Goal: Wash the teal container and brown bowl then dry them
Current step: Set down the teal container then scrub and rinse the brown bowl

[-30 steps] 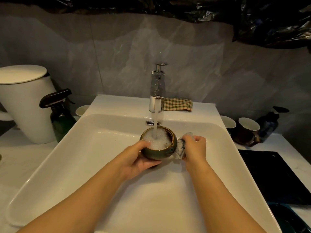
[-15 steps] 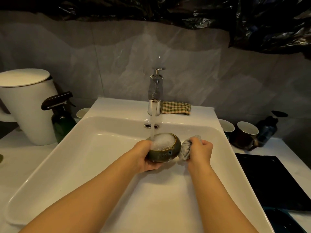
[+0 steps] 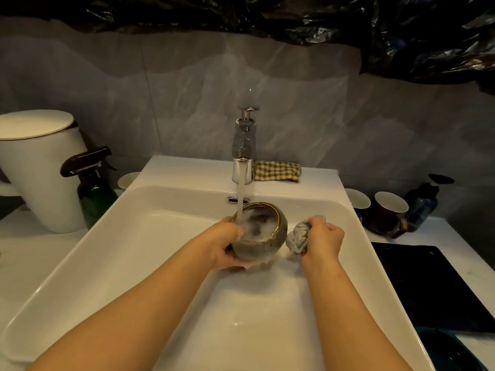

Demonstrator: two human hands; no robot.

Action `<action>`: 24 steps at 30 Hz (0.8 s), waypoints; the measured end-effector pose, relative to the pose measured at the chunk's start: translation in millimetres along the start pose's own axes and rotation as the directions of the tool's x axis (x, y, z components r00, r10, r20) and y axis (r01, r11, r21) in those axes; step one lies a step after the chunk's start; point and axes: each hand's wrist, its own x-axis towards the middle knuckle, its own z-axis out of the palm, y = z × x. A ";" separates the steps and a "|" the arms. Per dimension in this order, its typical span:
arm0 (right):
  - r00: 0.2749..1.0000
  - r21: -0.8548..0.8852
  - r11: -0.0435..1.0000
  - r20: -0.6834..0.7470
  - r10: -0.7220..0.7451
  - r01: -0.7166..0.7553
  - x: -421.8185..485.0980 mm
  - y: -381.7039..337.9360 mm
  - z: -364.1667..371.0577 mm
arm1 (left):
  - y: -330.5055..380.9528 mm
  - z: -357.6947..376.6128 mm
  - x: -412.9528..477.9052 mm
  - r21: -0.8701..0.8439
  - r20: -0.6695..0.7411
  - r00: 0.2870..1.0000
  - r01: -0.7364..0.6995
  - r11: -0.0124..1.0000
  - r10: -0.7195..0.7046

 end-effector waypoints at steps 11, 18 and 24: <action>0.999 0.009 1.000 0.036 -0.005 0.005 -5.7 -5.7 -1.5 | 24.4 -4.7 -12.2 0.419 -0.132 0.954 -0.192 0.887 0.269; 0.998 -0.023 0.999 0.044 0.046 -0.045 1.3 0.6 -0.3 | 10.1 -3.7 -15.1 -0.127 0.011 1.000 0.028 0.992 -0.027; 0.998 -0.012 1.000 0.055 0.020 -0.019 -6.1 -3.7 -0.4 | 23.1 -0.8 -18.7 0.526 -0.129 0.950 -0.176 0.832 0.283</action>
